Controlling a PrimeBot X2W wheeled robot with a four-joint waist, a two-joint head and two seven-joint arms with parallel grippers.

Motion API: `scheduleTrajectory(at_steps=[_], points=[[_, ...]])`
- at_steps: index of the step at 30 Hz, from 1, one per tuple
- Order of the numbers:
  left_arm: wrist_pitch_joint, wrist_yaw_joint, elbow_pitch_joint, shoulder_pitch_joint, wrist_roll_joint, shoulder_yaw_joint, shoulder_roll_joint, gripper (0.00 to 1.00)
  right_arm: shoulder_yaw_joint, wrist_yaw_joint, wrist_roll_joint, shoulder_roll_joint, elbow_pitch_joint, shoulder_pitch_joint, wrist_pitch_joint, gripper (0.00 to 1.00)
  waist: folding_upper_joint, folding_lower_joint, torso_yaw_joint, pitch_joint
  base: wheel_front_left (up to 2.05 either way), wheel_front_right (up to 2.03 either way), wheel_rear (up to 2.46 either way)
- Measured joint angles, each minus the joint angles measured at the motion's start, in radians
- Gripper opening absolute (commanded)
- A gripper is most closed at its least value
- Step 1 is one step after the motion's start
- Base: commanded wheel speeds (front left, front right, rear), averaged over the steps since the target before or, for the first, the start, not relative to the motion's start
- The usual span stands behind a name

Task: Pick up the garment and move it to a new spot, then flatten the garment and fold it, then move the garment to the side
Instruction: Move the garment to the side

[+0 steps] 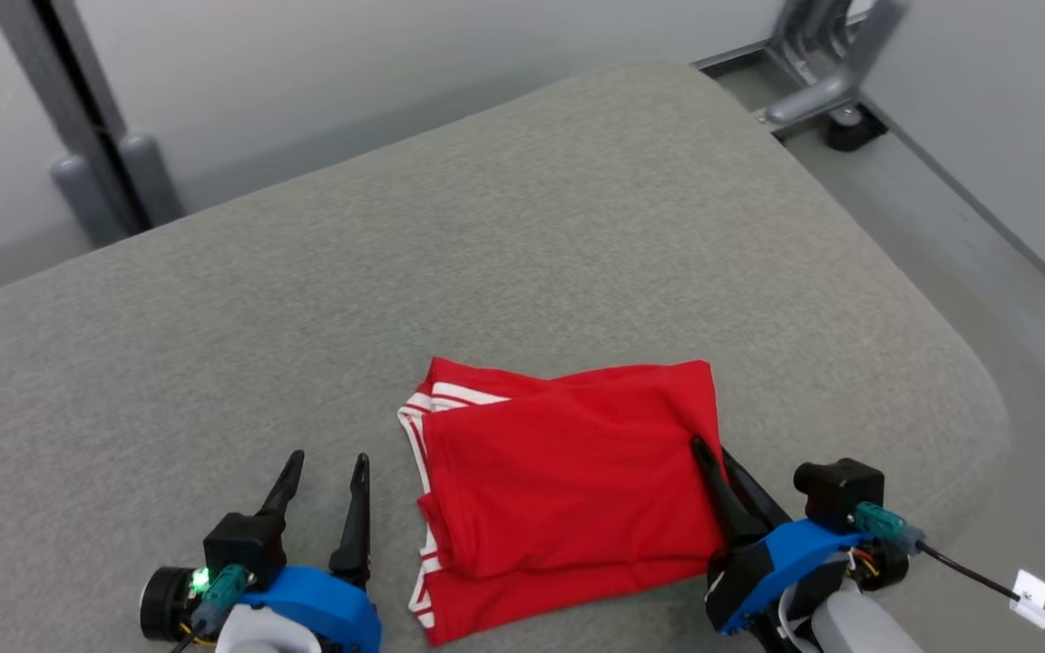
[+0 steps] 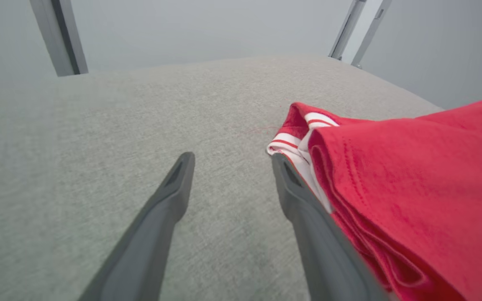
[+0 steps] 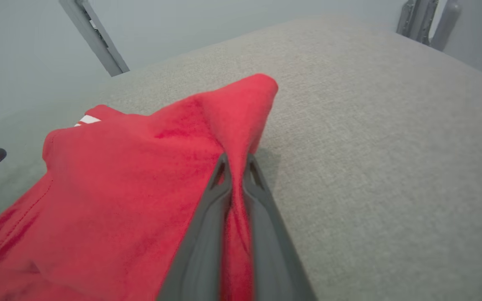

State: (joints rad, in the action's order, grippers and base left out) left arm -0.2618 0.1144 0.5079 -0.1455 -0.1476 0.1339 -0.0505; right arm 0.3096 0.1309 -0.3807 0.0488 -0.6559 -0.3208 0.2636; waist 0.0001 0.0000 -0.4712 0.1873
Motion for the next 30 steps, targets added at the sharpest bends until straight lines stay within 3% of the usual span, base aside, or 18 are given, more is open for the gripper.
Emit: scheduleTrajectory(at_steps=[6,13,18,23,26,30], points=[[0.0,0.009,0.018,-0.042,0.019,0.037,0.001,1.0,-0.061,0.0,0.002,0.001,0.053,0.038,0.0,0.0,0.0,-0.0002,-0.072,-0.011,0.0,0.0,0.0],[0.0,0.01,0.04,-0.06,0.029,0.043,0.0,1.0,-0.087,0.0,0.041,0.001,0.082,0.054,0.0,0.0,0.0,0.0,-0.073,0.012,0.0,0.0,0.0],[0.0,0.014,0.027,-0.056,0.029,0.016,0.0,1.0,-0.022,0.0,0.095,0.002,0.056,-0.017,0.0,0.0,0.0,0.0,-0.063,0.019,0.0,0.0,0.0],[0.0,0.015,0.02,-0.04,0.04,0.008,-0.002,1.0,-0.04,0.0,0.185,0.002,-0.008,-0.142,0.001,0.0,0.0,-0.0002,-0.005,0.015,0.0,0.0,0.0],[0.0,0.016,0.016,-0.04,0.042,0.007,-0.004,1.0,-0.104,0.0,0.259,0.008,-0.073,-0.22,0.0,0.0,0.0001,0.0001,0.043,0.022,0.0,0.0,0.0],[0.0,0.016,0.011,-0.035,0.042,0.006,-0.009,1.0,-0.209,0.0,0.347,0.061,-0.149,-0.295,0.0,0.0,0.0,0.0,0.099,0.037,0.0,0.0,0.0]])
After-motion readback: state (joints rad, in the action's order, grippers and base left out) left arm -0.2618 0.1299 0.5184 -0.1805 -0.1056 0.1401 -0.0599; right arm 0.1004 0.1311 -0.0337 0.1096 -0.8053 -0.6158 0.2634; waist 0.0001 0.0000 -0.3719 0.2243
